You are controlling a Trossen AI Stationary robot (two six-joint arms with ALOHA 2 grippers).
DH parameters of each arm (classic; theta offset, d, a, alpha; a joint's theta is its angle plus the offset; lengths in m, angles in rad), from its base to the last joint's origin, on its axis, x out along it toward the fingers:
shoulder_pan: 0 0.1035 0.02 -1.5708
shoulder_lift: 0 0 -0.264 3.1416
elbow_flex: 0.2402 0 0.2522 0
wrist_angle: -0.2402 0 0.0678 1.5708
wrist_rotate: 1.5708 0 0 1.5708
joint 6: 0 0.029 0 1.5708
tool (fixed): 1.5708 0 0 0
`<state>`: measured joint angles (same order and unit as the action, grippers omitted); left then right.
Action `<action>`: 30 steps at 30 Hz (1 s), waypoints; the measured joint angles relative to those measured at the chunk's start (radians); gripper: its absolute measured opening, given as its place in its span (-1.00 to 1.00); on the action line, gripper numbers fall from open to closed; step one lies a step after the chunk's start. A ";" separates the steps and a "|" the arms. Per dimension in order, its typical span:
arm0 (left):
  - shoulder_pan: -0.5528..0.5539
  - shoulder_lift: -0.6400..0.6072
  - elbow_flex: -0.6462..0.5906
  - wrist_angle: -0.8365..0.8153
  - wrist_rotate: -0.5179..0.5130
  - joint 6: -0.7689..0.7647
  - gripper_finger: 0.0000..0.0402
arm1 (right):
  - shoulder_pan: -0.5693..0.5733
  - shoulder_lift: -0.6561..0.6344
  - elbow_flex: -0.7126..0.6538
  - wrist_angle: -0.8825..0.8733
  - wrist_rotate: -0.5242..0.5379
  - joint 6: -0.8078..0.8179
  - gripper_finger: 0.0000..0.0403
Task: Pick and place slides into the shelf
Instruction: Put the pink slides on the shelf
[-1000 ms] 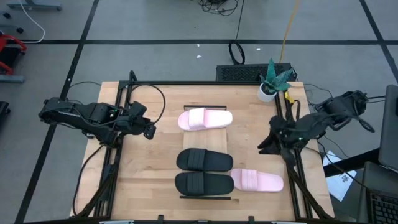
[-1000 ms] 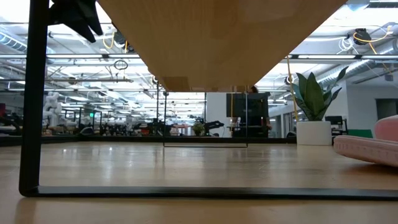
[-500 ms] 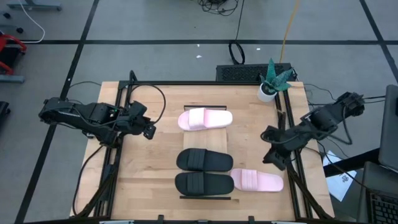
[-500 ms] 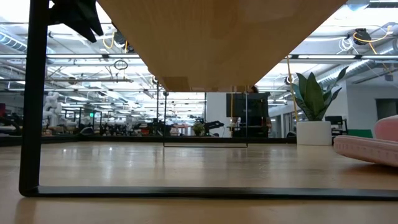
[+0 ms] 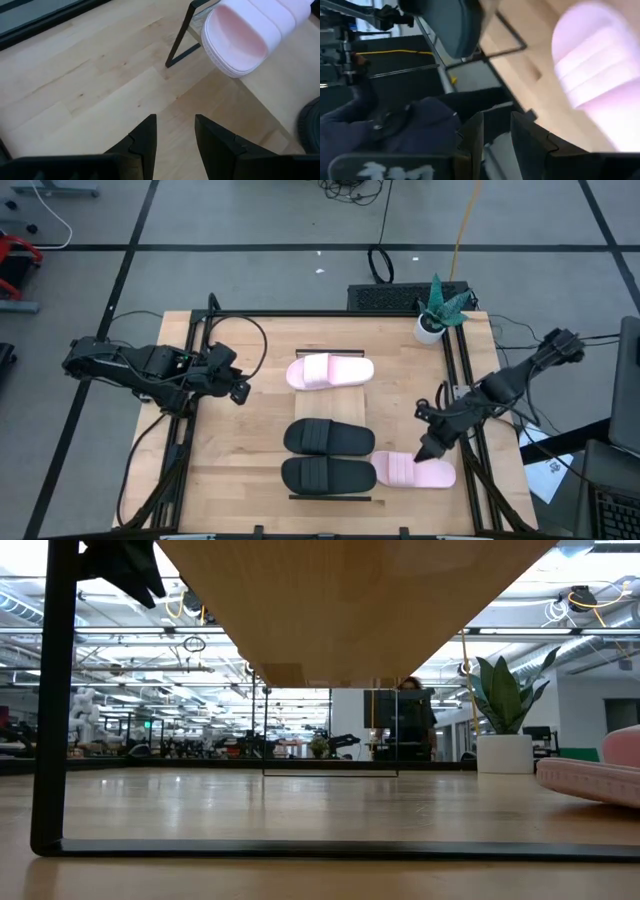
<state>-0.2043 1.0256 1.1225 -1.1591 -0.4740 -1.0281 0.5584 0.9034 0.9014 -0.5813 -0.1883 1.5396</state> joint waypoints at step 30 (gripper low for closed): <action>0.000 0.000 0.000 0.000 0.000 -0.001 -0.36 | 0.255 -0.009 -0.358 0.319 0.246 0.465 -0.57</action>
<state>-0.2047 1.0256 1.1225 -1.1591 -0.4736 -1.0294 0.8139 0.8945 0.5430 -0.2619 0.0577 2.0045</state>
